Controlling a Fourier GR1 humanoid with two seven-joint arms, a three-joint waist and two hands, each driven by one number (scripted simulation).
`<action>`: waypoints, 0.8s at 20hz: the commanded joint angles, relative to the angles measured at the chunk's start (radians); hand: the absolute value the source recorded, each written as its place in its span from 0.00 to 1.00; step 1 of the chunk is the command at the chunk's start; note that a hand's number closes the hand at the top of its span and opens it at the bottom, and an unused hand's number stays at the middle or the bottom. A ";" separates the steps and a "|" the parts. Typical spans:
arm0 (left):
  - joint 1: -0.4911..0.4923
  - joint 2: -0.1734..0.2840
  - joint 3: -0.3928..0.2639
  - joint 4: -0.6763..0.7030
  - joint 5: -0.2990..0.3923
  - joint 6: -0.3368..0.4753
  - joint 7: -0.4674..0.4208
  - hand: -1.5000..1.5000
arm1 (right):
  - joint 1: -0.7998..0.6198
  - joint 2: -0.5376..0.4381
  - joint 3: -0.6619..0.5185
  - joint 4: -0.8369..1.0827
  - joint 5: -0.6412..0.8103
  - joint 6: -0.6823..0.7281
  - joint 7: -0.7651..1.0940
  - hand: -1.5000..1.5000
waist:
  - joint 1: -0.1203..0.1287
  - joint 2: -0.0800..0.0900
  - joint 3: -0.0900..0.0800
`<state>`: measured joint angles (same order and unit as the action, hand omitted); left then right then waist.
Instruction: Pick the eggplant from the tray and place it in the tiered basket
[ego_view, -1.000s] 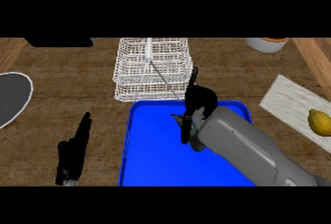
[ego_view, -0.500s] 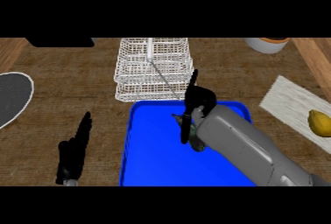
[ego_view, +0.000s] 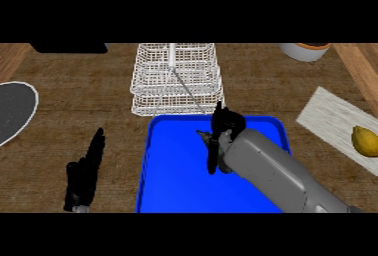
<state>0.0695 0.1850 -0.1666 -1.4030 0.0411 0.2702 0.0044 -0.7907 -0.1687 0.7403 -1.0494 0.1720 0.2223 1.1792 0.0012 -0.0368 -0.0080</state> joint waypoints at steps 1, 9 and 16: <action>-0.009 -0.005 -0.002 0.010 0.005 -0.009 0.037 0.50 | 0.047 0.021 0.021 0.028 -0.014 0.074 0.135 0.00 | -0.004 0.034 0.007; 0.019 -0.008 0.013 0.047 0.003 -0.021 -0.032 0.50 | 0.042 0.075 0.009 0.085 0.044 0.029 0.036 1.00 | 0.008 0.039 0.007; 0.021 -0.016 -0.007 -0.015 -0.026 0.012 0.045 0.50 | 0.139 -0.143 0.128 -0.054 0.205 -0.004 -0.370 1.00 | 0.000 0.036 0.009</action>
<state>0.0673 0.1731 -0.1624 -1.4108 0.0280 0.2700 0.0240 -0.7240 -0.2270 0.8112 -1.0836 0.3229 0.2210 0.9899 -0.0013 -0.0397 -0.0110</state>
